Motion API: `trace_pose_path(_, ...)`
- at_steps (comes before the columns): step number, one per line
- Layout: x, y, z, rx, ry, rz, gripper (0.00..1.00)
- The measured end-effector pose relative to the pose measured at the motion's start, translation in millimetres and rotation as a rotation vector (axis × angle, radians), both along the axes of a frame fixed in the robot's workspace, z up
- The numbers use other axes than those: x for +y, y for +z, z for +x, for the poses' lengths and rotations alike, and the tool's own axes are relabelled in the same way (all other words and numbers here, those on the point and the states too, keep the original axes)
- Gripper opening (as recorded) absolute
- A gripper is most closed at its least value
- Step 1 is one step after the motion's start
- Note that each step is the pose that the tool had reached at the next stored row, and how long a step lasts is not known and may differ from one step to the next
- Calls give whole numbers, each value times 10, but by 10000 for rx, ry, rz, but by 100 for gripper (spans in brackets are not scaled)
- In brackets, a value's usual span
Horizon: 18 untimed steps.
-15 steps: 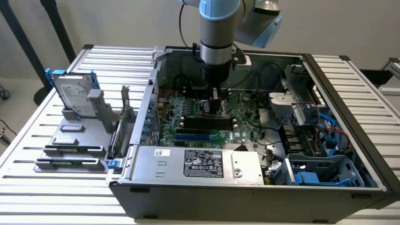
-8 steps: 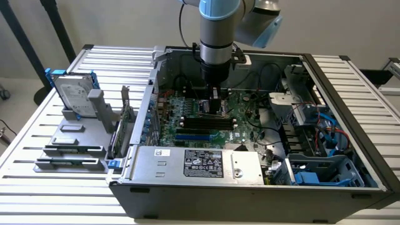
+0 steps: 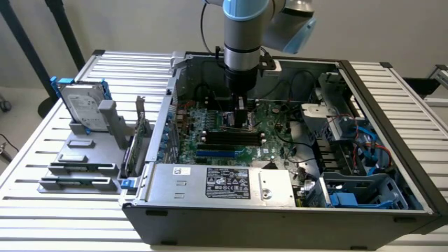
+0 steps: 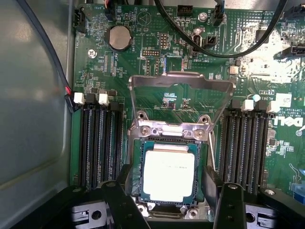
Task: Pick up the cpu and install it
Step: 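Place the cpu into insertion slot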
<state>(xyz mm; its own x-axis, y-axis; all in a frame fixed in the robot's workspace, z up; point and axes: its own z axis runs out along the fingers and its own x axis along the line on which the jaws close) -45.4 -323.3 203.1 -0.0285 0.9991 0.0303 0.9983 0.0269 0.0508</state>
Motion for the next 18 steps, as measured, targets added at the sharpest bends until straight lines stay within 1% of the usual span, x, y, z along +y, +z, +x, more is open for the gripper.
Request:
trace_pose_path(2,13,1,-1,0,1,-2,69)
trace_pose_path(5,54,1,-3,0,1,-26,69)
trace_pose_path(7,73,1,-4,0,1,-60,69)
trace_pose_path(9,75,0,-4,-1,1,-101,69)
trace_pose_path(10,75,0,-4,-1,2,-128,69)
trace_pose_path(12,75,1,-4,0,2,-198,69)
trace_pose_path(15,76,0,-4,0,1,-324,69)
trace_pose_path(16,76,0,-4,-1,1,-358,69)
trace_pose_path(18,76,0,-4,-1,2,-407,69)
